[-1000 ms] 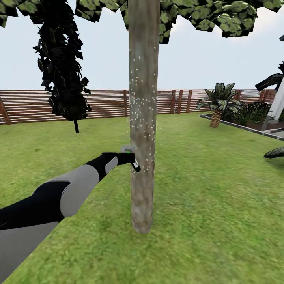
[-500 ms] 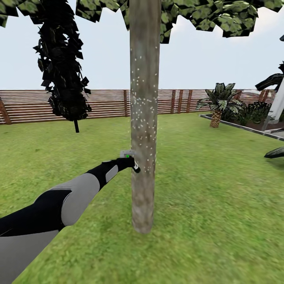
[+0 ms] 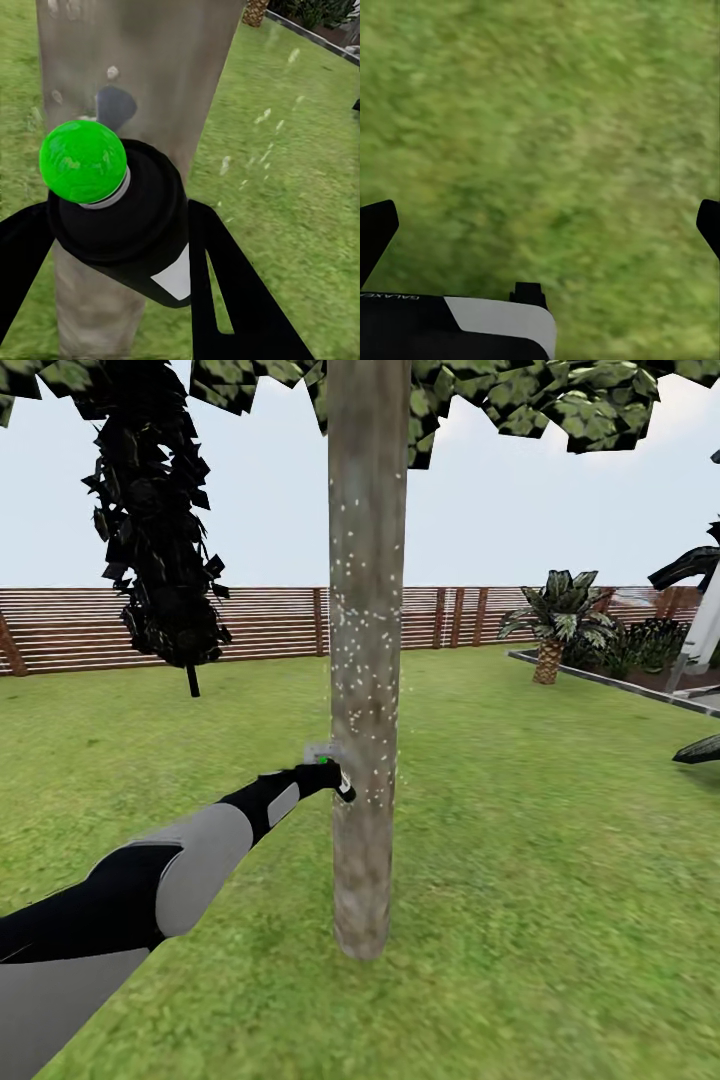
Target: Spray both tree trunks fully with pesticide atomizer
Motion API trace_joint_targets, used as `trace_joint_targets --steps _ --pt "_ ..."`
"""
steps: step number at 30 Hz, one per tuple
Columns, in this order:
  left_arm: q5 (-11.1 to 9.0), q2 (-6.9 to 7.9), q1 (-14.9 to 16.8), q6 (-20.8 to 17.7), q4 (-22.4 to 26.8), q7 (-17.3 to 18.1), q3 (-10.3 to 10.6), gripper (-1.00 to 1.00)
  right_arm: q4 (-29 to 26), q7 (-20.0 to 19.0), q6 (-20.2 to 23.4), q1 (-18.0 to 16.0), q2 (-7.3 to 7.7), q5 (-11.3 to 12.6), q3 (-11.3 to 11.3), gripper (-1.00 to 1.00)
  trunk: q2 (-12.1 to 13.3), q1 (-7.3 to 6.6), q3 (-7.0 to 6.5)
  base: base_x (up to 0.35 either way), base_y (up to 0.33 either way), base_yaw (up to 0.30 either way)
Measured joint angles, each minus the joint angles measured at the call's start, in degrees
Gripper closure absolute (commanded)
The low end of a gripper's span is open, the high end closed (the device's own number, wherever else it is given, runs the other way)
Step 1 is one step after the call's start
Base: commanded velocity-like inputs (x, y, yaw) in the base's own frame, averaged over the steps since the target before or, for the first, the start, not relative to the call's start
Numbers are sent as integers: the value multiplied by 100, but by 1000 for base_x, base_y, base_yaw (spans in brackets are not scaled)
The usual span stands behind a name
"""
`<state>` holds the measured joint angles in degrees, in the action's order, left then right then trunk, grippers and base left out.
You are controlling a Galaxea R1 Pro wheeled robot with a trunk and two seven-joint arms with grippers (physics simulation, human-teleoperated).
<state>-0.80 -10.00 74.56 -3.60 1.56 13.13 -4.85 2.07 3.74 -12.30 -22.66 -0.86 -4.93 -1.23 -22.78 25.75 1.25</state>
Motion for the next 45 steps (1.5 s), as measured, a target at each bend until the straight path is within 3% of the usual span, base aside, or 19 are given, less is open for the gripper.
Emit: trace_joint_targets --steps 7,16,22,28,45 --pt "11 0 -907 156 3 3 28 100 0 0 2 0 0 0 0 -100 -1 -1 1 0 0 0" --pt "8 0 -1331 331 20 -5 2 100 19 -5 1 1 -5 0 0 -100 0 0 0 0 0 0" --pt "8 0 -1832 888 26 -9 5 100 80 -12 4 5 -24 1 0 -100 0 0 0 0 0 0" --pt "9 0 -1996 962 34 -11 -2 100 83 -16 9 8 -43 8 4 -100 -1 -2 -1 95 150 0" --pt "8 5 -2012 965 43 -13 5 100 82 -14 8 8 -44 8 4 -100 0 0 -1 65 328 0"
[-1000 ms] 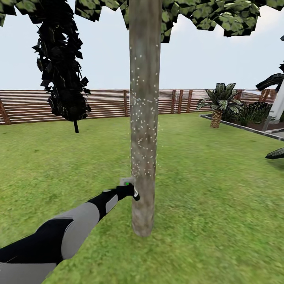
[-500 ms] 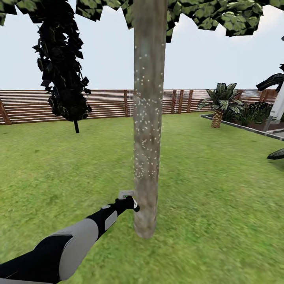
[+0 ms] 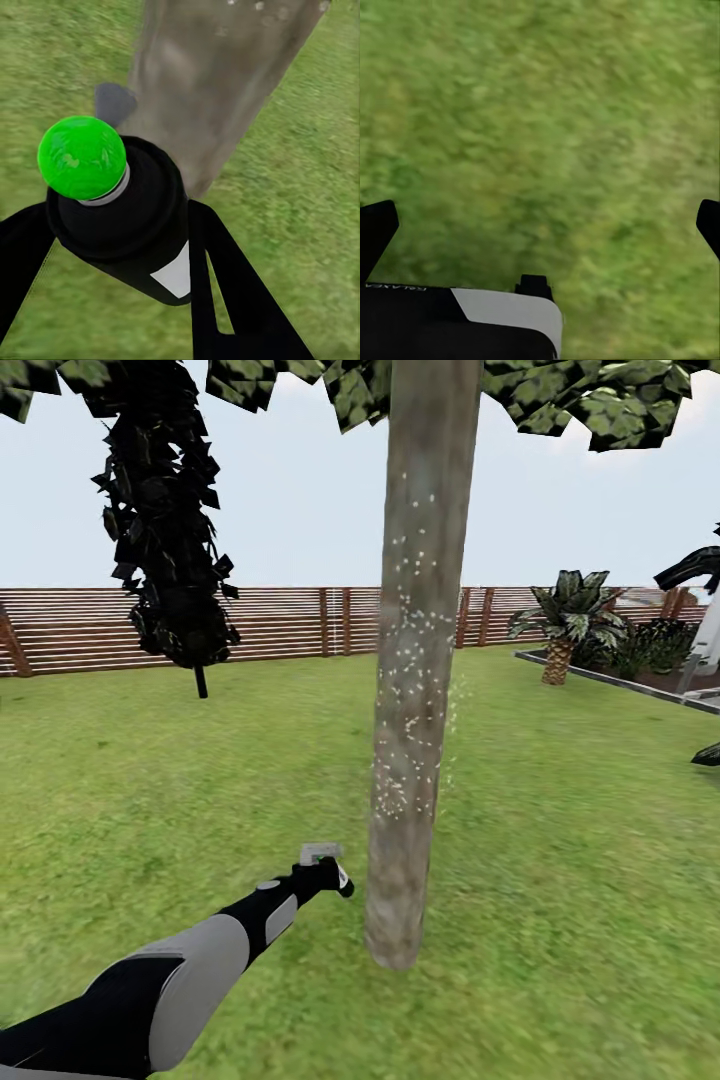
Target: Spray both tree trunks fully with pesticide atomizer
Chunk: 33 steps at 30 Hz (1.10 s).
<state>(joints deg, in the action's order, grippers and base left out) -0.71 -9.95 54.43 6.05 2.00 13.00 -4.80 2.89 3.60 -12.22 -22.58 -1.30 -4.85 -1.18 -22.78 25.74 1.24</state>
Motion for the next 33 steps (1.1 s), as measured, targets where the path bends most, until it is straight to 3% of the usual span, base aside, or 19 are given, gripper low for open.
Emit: trace_joint_targets --steps 7,22,33 --pt "0 -2 0 -7 0 3 0 100 0 -2 2 2 0 0 0 -100 -1 -2 0 114 349 -36" --pt "0 -5 1 -25 -2 21 5 100 -1 -2 2 1 0 -6 -4 -100 0 -1 0 152 347 -275" --pt "6 -5 0 -33 -1 31 10 100 -1 -2 2 0 0 -9 -4 -100 0 -2 70 165 350 -179"
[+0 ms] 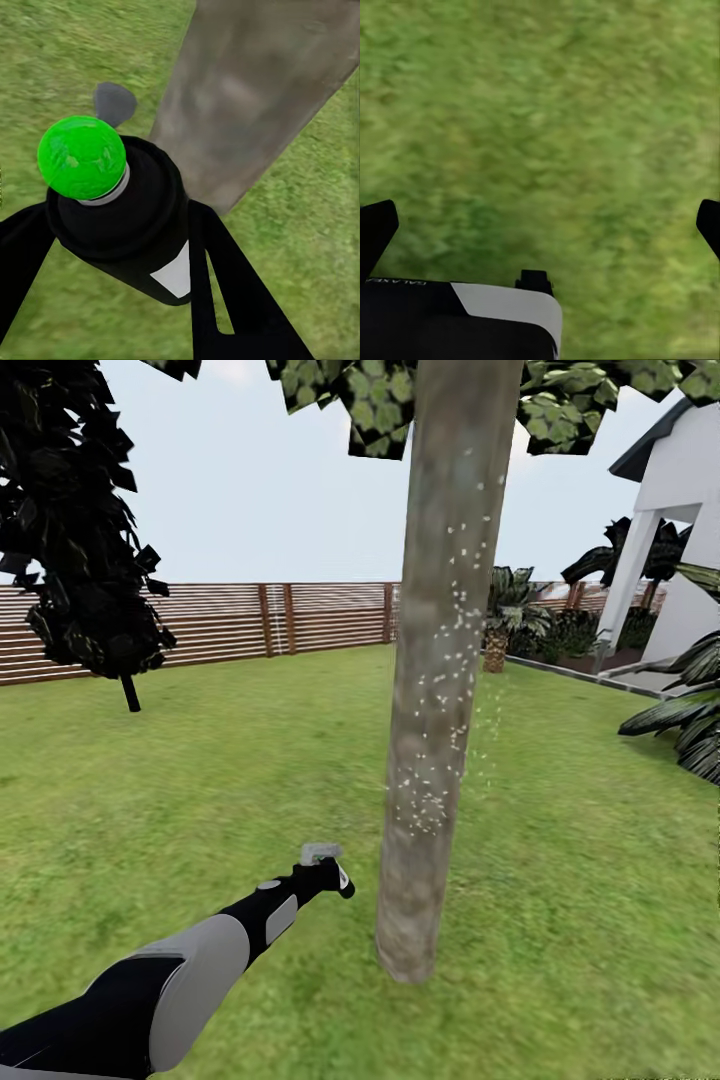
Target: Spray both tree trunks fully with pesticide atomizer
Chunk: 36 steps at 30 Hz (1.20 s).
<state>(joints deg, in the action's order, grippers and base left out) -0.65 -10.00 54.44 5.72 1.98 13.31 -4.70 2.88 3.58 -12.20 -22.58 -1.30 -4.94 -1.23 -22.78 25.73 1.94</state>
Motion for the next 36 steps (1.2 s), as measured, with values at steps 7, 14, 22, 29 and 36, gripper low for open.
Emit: trace_joint_targets --steps 7,14,22,29,36 --pt "3 0 0 -6 0 0 0 100 0 0 0 3 0 -4 0 -100 0 0 61 208 344 -139" --pt "3 0 0 -9 1 -2 0 100 1 0 0 1 0 -2 0 -100 0 1 110 141 343 -49" --pt "10 0 1 -8 -8 3 13 100 -1 0 0 4 0 -5 0 -100 0 3 118 -40 349 -214" --pt "10 0 1 -9 -9 4 16 100 -1 0 0 2 0 -4 0 -100 0 2 118 -15 350 -294" --pt "10 0 1 -9 -9 3 16 100 -1 0 0 2 0 -6 0 -100 0 2 125 -1 350 -299"
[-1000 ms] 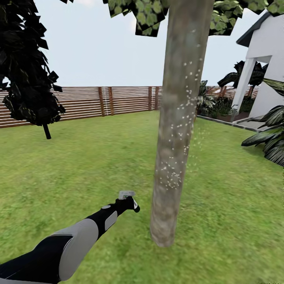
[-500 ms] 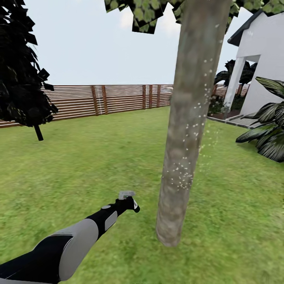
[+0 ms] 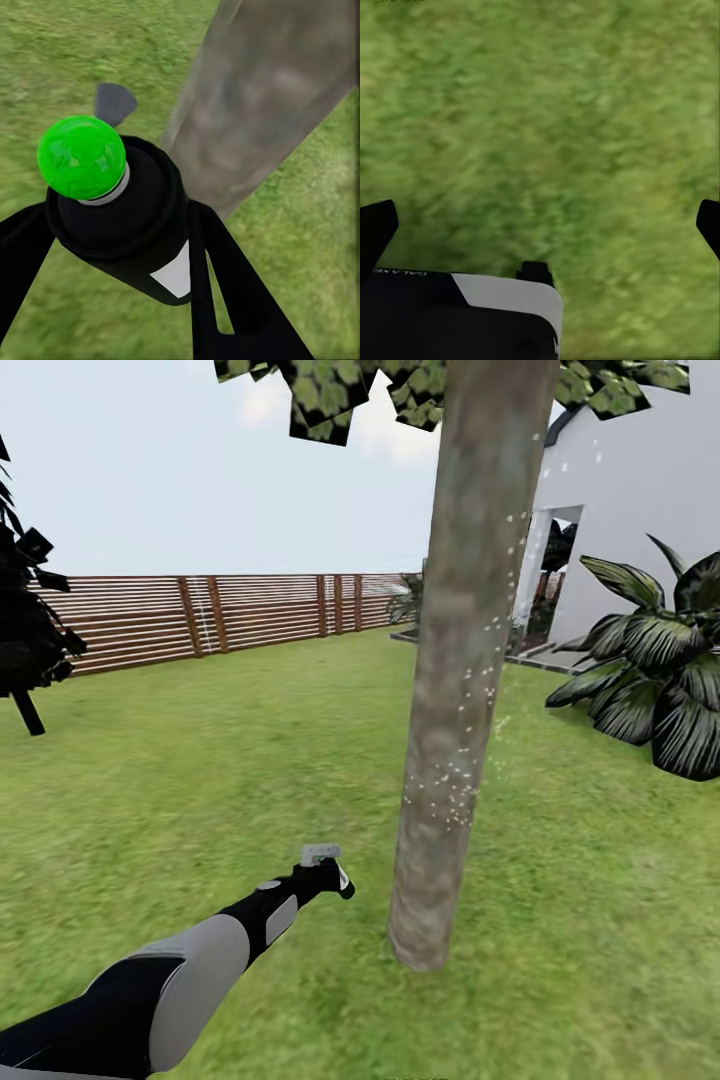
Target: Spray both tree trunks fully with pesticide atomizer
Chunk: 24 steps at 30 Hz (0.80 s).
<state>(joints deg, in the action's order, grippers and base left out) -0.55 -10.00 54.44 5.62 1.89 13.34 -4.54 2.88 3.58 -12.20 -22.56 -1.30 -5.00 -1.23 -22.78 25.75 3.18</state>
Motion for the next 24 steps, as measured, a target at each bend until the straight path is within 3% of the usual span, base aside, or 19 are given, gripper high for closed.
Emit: trace_joint_targets --steps 11,24 --pt "0 0 0 0 0 0 0 100 0 0 0 2 0 0 0 -100 0 0 29 3 350 -300" --pt "0 0 0 0 0 0 0 100 0 -4 0 -1 0 -1 0 -100 0 -1 81 91 350 -298"
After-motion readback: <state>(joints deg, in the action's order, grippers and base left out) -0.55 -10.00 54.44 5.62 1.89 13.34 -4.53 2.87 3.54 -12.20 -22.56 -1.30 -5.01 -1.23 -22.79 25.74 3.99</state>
